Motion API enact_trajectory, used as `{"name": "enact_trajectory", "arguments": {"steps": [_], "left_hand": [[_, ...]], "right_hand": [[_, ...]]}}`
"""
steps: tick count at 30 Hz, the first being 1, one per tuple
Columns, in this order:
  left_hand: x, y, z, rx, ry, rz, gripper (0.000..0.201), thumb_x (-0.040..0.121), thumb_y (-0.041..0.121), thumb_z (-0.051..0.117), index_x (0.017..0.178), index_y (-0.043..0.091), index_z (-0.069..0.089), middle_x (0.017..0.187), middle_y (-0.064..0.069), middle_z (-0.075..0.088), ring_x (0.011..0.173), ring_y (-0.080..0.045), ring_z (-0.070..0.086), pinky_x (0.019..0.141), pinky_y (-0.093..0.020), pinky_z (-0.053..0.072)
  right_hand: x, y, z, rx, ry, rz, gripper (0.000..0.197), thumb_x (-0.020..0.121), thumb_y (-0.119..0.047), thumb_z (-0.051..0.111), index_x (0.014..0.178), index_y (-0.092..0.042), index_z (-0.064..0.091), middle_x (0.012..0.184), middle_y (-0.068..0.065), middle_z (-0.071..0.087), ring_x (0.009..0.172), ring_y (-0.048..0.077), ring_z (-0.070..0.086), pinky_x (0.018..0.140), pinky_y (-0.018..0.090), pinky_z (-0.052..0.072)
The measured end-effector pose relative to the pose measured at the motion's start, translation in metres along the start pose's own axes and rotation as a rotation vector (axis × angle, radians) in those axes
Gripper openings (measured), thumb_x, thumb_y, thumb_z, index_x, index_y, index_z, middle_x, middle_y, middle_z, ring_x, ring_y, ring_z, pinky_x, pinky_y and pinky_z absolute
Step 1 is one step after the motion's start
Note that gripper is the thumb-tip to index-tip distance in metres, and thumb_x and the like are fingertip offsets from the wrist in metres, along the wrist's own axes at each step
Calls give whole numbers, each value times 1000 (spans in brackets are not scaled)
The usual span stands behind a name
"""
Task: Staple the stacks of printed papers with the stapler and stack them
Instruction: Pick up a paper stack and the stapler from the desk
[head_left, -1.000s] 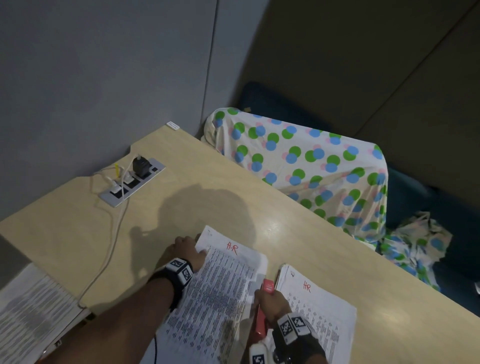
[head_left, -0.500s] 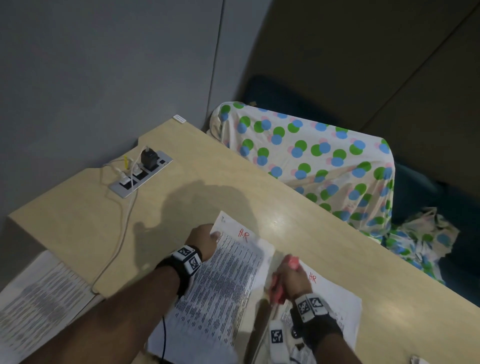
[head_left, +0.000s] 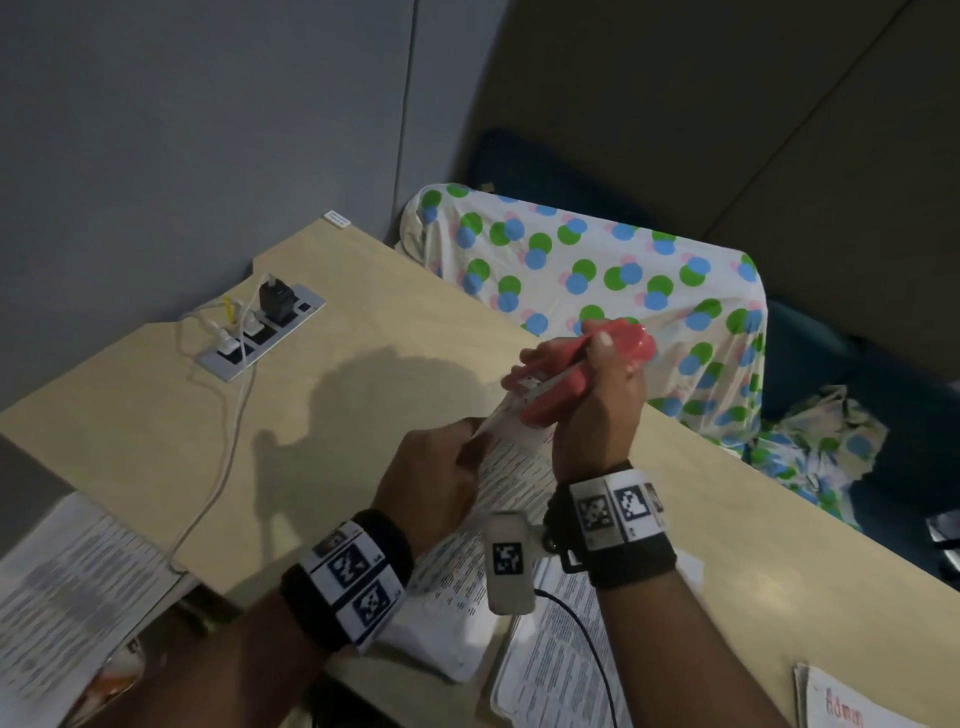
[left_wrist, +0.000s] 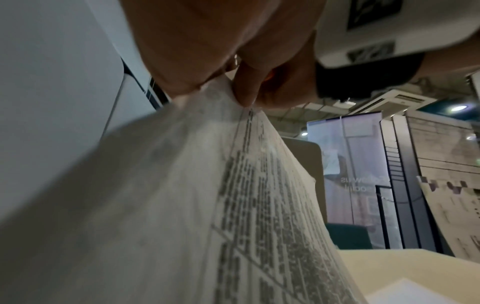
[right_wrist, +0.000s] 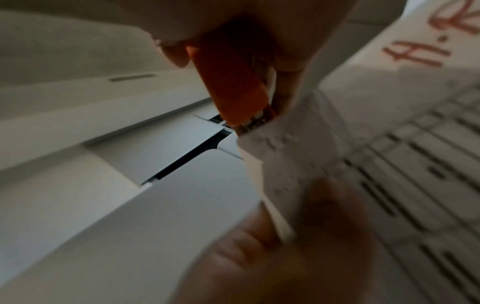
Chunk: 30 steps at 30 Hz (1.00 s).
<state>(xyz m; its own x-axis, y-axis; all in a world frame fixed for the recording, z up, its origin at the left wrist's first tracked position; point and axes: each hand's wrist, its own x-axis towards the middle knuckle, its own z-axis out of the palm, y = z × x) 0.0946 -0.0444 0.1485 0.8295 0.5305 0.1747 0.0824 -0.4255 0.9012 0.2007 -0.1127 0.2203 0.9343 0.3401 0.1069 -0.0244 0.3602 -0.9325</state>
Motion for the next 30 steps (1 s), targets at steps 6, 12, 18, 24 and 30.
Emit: {"name": "enact_trajectory", "arguments": {"steps": [6, 12, 18, 24, 30], "left_hand": [[-10, 7, -7, 4, 44, 120, 25, 96, 29, 49, 77, 17, 61, 53, 19, 45, 48, 7, 49, 46, -4, 30], [-11, 10, -10, -11, 23, 145, 20, 96, 22, 52, 90, 12, 68, 64, 11, 57, 50, 6, 49, 51, -4, 33], [-11, 9, -11, -40, -33, 153, 19, 95, 22, 54, 91, 12, 70, 65, 9, 62, 53, -2, 55, 52, -15, 41], [-12, 10, -12, -164, -155, 111, 32, 93, 36, 52, 90, 10, 69, 75, -4, 71, 67, -17, 66, 60, -30, 53], [-13, -34, -12, -19, -189, -58, 11, 88, 10, 61, 84, 19, 66, 82, 5, 70, 72, -8, 66, 64, -21, 49]], "right_hand": [[-16, -5, 12, -152, -47, -19, 47, 87, -21, 42, 47, -18, 65, 46, 7, 59, 45, 28, 60, 51, 51, 51], [-16, -9, 12, -263, 30, -27, 36, 86, -29, 44, 56, -12, 55, 47, 5, 60, 45, 30, 63, 49, 48, 53], [-17, -11, 13, -291, 104, -9, 49, 90, -39, 46, 47, -18, 53, 39, 4, 55, 35, 26, 57, 42, 36, 51], [-16, -11, 10, -234, 166, -1, 51, 95, -35, 51, 48, -14, 51, 36, 2, 50, 30, 23, 51, 40, 30, 47], [-9, -18, 4, -98, 56, 17, 43, 96, -24, 51, 57, -20, 68, 54, 7, 62, 51, 28, 63, 57, 42, 55]]}}
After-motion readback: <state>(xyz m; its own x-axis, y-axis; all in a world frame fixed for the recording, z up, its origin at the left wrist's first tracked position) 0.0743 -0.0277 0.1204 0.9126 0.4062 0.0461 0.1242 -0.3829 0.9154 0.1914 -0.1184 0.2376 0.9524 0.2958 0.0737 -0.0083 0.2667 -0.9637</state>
